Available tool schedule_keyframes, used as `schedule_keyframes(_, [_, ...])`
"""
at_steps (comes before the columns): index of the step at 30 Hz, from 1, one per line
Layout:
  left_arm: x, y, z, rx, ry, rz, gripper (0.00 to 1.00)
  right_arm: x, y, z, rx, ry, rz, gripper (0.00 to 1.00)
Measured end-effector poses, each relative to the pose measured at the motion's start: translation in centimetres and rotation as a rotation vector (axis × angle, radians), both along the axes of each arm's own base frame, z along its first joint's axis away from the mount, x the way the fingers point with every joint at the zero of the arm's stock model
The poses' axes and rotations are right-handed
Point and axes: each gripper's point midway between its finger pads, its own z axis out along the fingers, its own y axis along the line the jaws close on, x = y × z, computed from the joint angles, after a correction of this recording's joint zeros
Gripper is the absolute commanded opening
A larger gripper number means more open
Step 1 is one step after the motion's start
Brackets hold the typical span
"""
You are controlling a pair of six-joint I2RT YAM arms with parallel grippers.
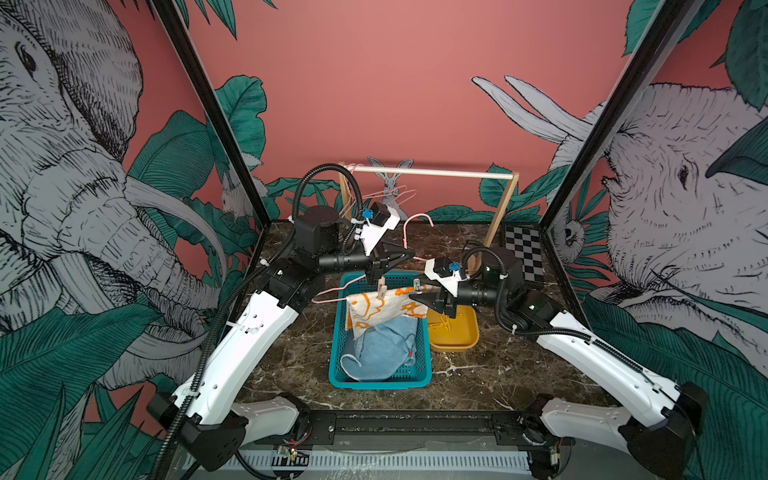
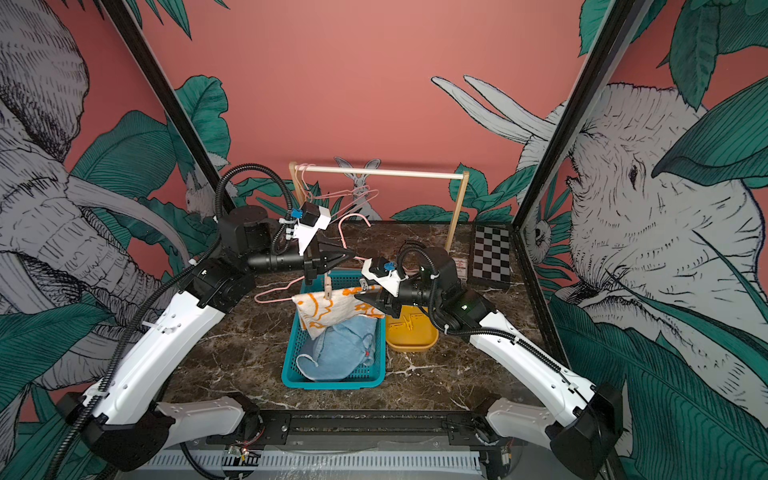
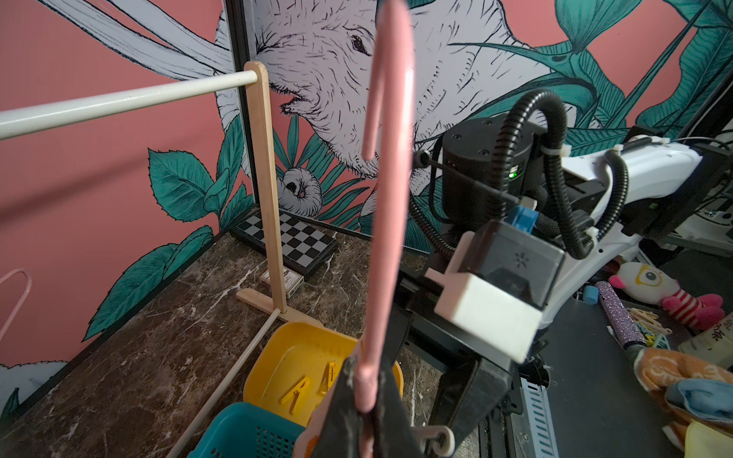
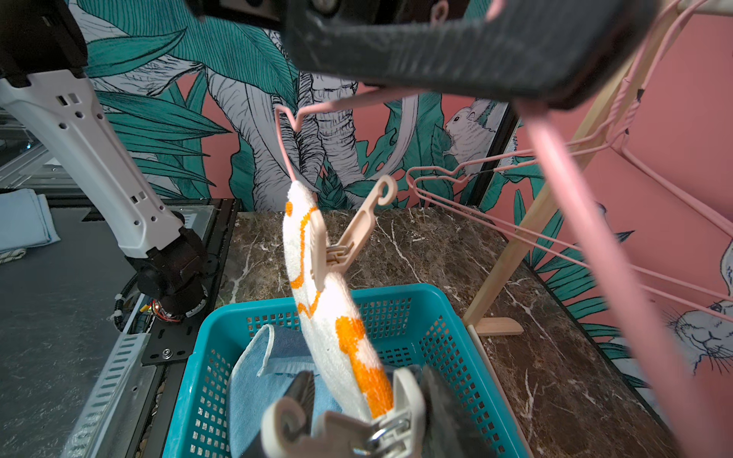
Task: Remove the clothespins securing towels to the hanger
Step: Remove the clothespin from the hanger.
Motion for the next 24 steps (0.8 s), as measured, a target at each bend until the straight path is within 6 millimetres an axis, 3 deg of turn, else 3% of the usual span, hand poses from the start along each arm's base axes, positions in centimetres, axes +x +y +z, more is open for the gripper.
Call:
schedule_keyframes(8, [0.13,-0.09,-0.10,0.001,0.007,0.001,0.00,0.27,-0.03,0.08,0.000,-0.011,-0.013,0.24])
schedule_keyframes(24, [0.54,-0.24,-0.07,0.006,0.010,0.008,0.00,0.85,-0.10,0.86,0.025,-0.025,-0.048,0.19])
